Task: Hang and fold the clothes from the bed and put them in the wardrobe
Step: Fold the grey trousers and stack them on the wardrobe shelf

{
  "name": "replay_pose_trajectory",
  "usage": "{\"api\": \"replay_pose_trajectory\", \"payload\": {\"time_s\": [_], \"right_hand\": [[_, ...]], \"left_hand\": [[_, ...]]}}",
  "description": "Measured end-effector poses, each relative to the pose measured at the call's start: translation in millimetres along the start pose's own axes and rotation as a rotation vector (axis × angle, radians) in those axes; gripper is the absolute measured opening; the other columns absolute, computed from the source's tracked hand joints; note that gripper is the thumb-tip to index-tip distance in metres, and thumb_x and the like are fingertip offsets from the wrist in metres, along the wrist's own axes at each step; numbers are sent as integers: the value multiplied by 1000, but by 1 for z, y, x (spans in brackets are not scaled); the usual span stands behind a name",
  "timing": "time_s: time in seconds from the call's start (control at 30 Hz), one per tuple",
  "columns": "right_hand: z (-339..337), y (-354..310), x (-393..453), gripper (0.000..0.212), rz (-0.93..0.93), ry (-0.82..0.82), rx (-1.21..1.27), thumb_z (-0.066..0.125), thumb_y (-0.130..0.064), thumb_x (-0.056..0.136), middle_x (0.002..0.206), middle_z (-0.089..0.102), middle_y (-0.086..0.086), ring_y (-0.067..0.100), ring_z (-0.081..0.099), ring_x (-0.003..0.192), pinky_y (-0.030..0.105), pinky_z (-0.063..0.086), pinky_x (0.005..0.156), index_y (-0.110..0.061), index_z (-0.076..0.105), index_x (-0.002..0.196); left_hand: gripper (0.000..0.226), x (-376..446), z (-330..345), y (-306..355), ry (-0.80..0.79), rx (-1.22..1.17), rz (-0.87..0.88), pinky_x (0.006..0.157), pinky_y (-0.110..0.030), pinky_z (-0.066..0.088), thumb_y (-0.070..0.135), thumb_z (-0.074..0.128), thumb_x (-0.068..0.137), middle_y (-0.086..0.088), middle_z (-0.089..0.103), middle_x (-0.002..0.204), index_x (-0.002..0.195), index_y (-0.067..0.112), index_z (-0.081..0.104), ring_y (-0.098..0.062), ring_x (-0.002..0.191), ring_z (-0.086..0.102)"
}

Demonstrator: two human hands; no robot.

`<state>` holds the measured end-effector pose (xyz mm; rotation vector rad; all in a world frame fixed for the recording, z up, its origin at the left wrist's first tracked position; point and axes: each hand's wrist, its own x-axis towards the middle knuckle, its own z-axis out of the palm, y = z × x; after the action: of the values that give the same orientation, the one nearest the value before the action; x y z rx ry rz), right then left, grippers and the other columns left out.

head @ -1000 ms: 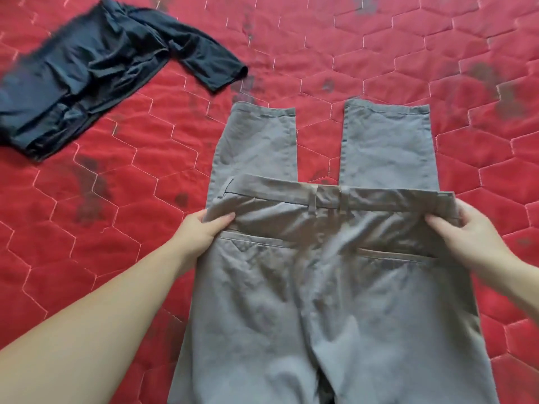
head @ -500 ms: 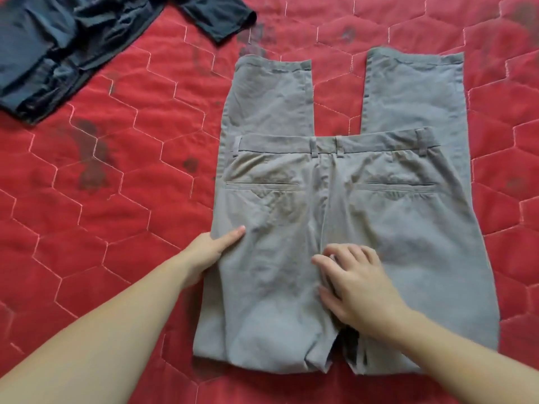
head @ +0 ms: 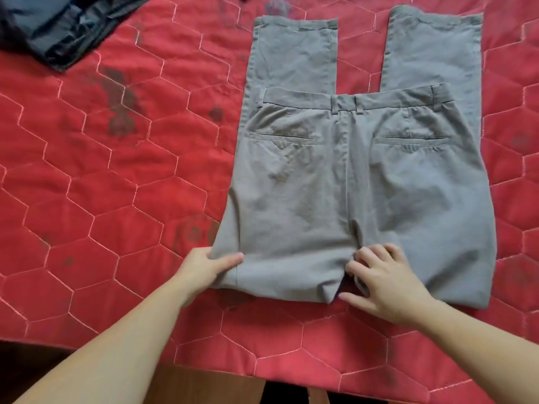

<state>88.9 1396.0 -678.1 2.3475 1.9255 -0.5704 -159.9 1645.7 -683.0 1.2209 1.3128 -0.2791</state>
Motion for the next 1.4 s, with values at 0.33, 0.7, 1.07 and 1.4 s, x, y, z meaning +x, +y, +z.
{"api": "replay_pose_trajectory", "payload": {"time_s": [0.33,0.7,1.07,1.4], "right_hand": [[8,14,-29,57,183,101,-33,71,-28,56,107,56,8,33,54,96,45,37,85,-20,57,111],[-8,29,-40,27,70,-379,-124,37,-14,93,112,49,1,24,61,101,35,37,64,-22,40,119],[-37,103,-18,32,450,-62,339,54,-55,84,94,46,-6,20,56,93,36,45,77,-27,47,99],[-53,212,73,43,672,183,221,61,-43,83,112,47,4,30,49,102,41,43,83,-24,50,120]], "left_hand": [[48,2,11,-9,525,338,102,49,-35,29,40,73,82,-1,42,48,53,10,49,-20,49,38],[54,-4,56,20,741,540,29,98,-50,35,21,73,78,-10,49,130,126,26,49,-37,122,45],[62,15,217,136,134,1170,729,115,-43,10,52,49,88,5,18,161,146,44,29,-18,148,10],[65,124,241,245,148,1380,870,116,-52,-15,68,23,93,6,-8,164,151,48,1,-22,150,-13]]}}
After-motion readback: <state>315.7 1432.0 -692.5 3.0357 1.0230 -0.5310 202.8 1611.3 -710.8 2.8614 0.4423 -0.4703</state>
